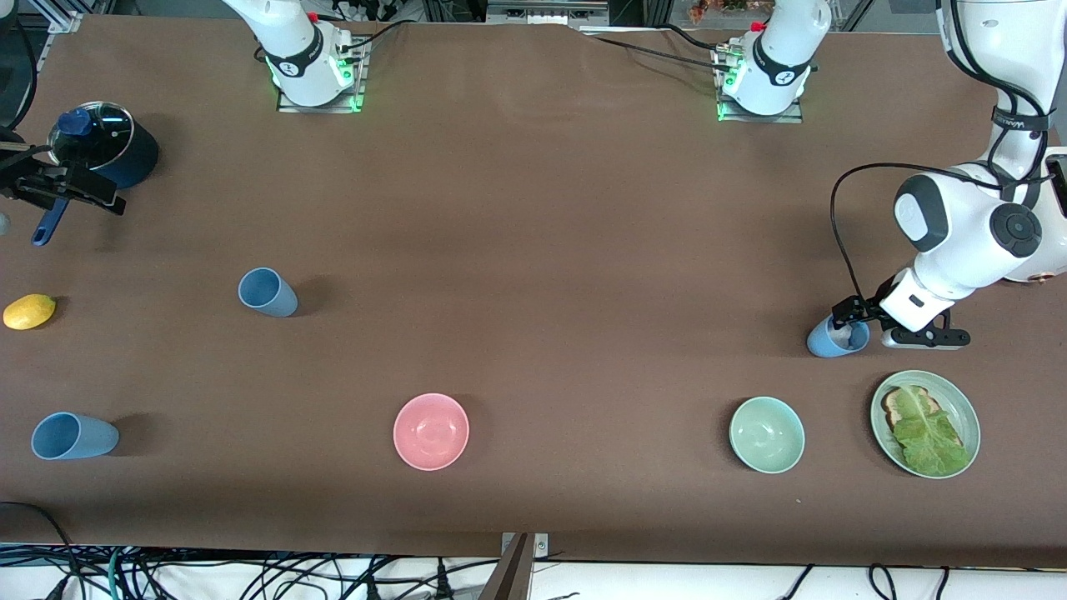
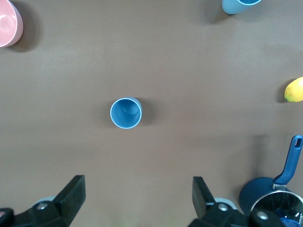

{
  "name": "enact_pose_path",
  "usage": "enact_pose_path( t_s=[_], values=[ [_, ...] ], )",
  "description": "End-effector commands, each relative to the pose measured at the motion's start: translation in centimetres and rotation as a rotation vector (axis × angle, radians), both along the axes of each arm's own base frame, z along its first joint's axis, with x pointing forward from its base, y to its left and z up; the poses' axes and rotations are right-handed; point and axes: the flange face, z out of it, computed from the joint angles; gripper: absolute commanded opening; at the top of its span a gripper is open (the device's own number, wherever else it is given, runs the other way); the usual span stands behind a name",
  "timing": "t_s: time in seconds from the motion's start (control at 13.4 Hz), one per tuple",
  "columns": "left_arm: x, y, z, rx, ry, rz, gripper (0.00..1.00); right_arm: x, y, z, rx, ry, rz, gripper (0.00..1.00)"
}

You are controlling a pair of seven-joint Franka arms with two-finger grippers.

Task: Stack blue cups with both arms
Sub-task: 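Close the left gripper on the rim of the blue cup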

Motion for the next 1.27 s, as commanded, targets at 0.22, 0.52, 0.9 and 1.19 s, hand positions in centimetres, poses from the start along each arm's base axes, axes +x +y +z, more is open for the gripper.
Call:
enact_pose_path(
  t_s=[0.22,0.52,0.9,1.19],
  values=[
    [1.5,0.4,-0.3,0.005,-0.049,0.013,0.80,-0.1,-0.1,0.3,-0.005,0.003,0.001,1.00],
    [1.5,0.4,-0.4,0.004,-0.049,0.014,0.17,-0.1,-0.1,0.3,-0.005,0.003,0.001,1.00],
    [1.5,0.3,-0.4,0.002,-0.049,0.019,0.00,-0.1,0.0,0.3,-0.003,0.002,0.001,1.00],
    [2.3,0.1,0.8,0.002,-0.073,0.027,0.00,-0.1,0.0,0.3,-0.003,0.002,0.001,1.00]
  ],
)
